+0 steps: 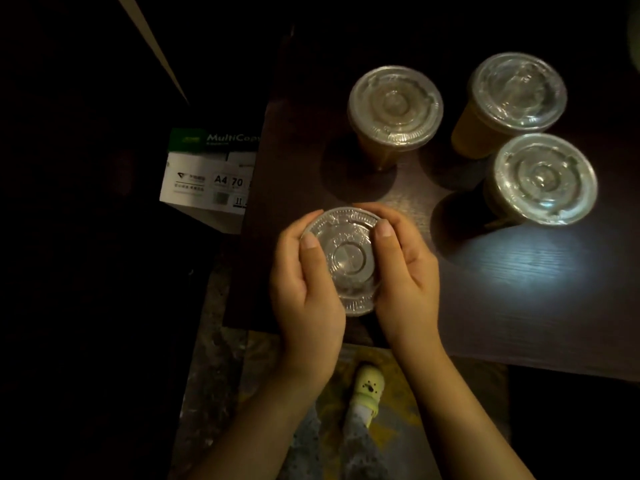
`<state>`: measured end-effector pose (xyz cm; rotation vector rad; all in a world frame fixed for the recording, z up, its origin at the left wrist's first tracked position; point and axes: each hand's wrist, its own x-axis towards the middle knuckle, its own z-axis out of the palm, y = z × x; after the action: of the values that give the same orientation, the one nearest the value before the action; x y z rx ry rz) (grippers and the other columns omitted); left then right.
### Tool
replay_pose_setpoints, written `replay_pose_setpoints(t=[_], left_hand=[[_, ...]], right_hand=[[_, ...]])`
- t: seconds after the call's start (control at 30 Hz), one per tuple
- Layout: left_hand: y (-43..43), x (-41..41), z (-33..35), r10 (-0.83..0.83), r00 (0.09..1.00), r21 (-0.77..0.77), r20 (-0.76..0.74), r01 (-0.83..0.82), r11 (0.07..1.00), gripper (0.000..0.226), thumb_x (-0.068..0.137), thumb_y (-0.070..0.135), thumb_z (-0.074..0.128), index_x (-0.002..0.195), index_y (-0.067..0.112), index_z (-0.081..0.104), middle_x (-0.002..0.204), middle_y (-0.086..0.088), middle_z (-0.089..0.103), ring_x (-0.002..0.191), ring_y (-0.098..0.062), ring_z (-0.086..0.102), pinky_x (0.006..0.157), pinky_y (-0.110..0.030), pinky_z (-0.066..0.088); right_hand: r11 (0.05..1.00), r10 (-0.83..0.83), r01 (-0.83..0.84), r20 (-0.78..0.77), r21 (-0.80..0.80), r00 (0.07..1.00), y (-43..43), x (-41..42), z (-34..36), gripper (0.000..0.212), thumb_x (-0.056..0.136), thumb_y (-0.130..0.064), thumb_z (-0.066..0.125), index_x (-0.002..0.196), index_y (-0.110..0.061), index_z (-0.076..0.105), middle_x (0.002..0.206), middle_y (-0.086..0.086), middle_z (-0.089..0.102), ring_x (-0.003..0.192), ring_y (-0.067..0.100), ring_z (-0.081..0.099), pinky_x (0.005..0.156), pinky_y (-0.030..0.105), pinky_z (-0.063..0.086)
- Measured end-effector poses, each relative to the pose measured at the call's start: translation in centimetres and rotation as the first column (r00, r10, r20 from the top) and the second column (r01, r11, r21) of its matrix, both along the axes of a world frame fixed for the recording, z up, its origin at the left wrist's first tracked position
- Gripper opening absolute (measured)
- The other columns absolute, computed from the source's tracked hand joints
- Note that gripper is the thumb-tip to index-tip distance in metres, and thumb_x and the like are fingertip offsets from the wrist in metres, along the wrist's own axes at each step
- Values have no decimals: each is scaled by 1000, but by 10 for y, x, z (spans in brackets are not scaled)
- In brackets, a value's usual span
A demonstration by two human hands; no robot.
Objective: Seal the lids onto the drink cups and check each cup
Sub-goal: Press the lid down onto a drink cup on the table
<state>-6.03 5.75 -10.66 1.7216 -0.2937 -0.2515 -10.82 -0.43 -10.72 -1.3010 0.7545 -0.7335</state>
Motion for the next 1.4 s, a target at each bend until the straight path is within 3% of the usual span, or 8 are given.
replay_pose_setpoints(t=[0.37, 0.5, 0.6, 0.73, 0.87, 1.13, 1.23, 1.4], left_hand=[[-10, 48, 6, -373, 927, 59, -42, 375, 925, 32, 93, 33, 33, 113, 28, 57, 120, 4, 60, 110, -2, 57, 94, -23, 48], [-18, 74, 15, -378, 863, 269, 334, 297, 916, 32, 94, 30, 41, 114, 15, 60, 117, 4, 53, 102, 11, 50, 85, -6, 40], [-14, 74, 22, -293, 825, 330, 484, 138, 934, 30, 96, 24, 41, 110, 11, 64, 108, 10, 53, 97, 4, 53, 83, -5, 40], [-2, 29, 16, -122, 932, 309, 341, 11, 951, 34, 96, 29, 39, 129, 24, 47, 123, 16, 40, 112, 4, 44, 89, 1, 34], [-7, -5, 3, -41, 993, 156, 108, 23, 988, 34, 94, 32, 30, 127, 35, 36, 117, 29, 43, 105, 22, 46, 82, 1, 39], [-9, 10, -1, -126, 989, 145, 80, 113, 983, 40, 92, 30, 29, 130, 26, 42, 121, 11, 52, 108, 11, 50, 90, -8, 42], [-7, 34, 7, -374, 927, 166, -26, 373, 913, 33, 98, 29, 30, 129, 37, 39, 134, 7, 48, 123, -2, 45, 105, -24, 39], [-2, 76, 27, -683, 727, 595, 70, 519, 614, 38, 98, 31, 34, 136, 34, 39, 137, 8, 43, 128, -9, 29, 99, -13, 20]], right_hand=[[986, -142, 142, 8, -90, 990, 30, -1, -6, 34, 99, -26, 31, 133, -27, 35, 121, -38, 50, 114, -13, 50, 86, 2, 39], [986, -112, 97, -114, -134, 987, 42, -14, -2, 47, 88, -43, 41, 132, -48, 26, 133, -29, 44, 123, -6, 45, 98, 13, 41], [970, -131, 78, -225, -229, 966, 22, -22, 6, 48, 86, -48, 40, 132, -34, 37, 135, -11, 48, 126, 5, 46, 103, 35, 44], [915, 45, -151, -279, -374, 959, -24, -4, 14, 35, 91, -41, 38, 123, -33, 48, 116, -23, 53, 116, 6, 53, 97, 28, 45], [955, 288, -293, -94, -44, 953, -34, 11, 5, 23, 96, -20, 46, 112, -23, 61, 104, -5, 68, 96, 5, 65, 78, 19, 50], [990, 144, -144, -22, -4, 989, -26, 13, -2, 23, 92, -24, 45, 108, -24, 61, 101, -6, 68, 94, 5, 66, 76, 19, 51], [998, -13, 9, -67, -62, 998, -9, 7, 2, 25, 96, -26, 40, 118, -26, 53, 106, -14, 63, 100, -4, 60, 84, 15, 48], [999, 47, -48, -67, -16, 997, 30, -22, 3, 46, 93, -38, 33, 138, -33, 27, 131, -32, 38, 121, -20, 38, 95, 1, 33]])
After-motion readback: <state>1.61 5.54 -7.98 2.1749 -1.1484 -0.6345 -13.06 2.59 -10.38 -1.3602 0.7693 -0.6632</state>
